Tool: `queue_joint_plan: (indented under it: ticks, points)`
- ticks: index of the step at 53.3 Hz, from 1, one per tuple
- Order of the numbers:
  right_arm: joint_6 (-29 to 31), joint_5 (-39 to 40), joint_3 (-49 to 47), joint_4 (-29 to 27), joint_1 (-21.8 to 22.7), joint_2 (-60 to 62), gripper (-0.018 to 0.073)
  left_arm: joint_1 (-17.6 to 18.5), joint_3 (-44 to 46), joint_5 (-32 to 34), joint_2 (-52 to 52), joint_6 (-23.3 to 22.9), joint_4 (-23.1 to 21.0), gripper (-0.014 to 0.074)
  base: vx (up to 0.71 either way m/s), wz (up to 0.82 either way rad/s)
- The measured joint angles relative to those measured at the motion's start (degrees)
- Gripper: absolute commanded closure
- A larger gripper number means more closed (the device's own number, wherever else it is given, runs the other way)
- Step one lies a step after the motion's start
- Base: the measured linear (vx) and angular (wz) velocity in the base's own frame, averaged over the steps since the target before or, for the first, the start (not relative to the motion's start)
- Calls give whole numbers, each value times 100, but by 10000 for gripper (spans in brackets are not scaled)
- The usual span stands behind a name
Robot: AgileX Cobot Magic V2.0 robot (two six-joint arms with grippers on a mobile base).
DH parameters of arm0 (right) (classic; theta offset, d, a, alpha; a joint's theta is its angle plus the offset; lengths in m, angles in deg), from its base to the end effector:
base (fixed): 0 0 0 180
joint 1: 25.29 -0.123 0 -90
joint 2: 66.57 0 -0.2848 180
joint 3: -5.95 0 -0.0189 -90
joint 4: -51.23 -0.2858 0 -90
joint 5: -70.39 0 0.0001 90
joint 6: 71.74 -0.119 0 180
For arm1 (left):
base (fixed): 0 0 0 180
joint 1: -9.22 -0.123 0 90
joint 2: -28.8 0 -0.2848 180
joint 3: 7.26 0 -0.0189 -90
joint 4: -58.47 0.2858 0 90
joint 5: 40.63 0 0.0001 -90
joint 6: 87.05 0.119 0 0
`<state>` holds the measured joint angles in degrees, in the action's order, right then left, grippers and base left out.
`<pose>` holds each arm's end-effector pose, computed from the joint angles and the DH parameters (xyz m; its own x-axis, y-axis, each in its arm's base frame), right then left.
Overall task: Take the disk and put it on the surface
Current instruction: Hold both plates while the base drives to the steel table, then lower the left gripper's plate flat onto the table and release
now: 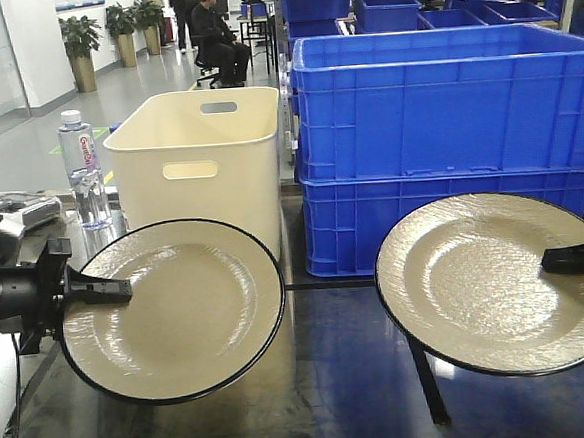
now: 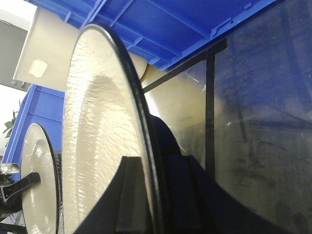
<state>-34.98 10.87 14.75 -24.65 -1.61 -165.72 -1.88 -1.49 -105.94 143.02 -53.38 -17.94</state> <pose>0.3812 -0.0585 0.2917 -0.6937 0.5751 -0.4337 -0.0542 0.5587 0.8276 0.4451 -0.0198 0.2704 -0.8566 -0.3797 -0.3494 0.1536 0.4588 -0.8752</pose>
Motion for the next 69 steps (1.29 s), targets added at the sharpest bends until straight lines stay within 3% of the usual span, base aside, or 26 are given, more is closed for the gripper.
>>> queue_joint_plan:
  ticks: [13, 20, 28, 37, 44, 49, 61, 69]
  points:
    - [0, 99, 0, -41, 0, 0, 568, 6, 0, 16, 0, 0, 0, 604, 0, 0]
    - [55, 99, 0, -50, 0, 0, 568, 195, 0, 36, 43, 12, 13, 602, 0, 0]
    - [222, 93, 0, -196, 0, 0, 568, 909, 2, 408, 355, 91, -61, 600, 0, 0]
    - [238, 93, 0, -299, 0, 0, 568, 1647, 2, 1392, 837, 530, -763, 572, 0, 0]
    - [243, 33, 0, -299, 0, 0, 568, 1783, 2, 1790, 926, 1453, -1296, 482, 0, 0]
    - [249, 8, 0, -307, 0, 0, 568, 1825, 2, 1849, 926, 2002, -1413, 381, 0, 0]
    - [254, -28, 0, -424, 0, 0, 568, 1864, 2, 1747, 919, 2178, -1470, 96, 0, 0]
    - [254, -82, 0, -424, 0, 0, 568, 1803, 2, 1747, 919, 2178, -1417, 6, 0, 0]
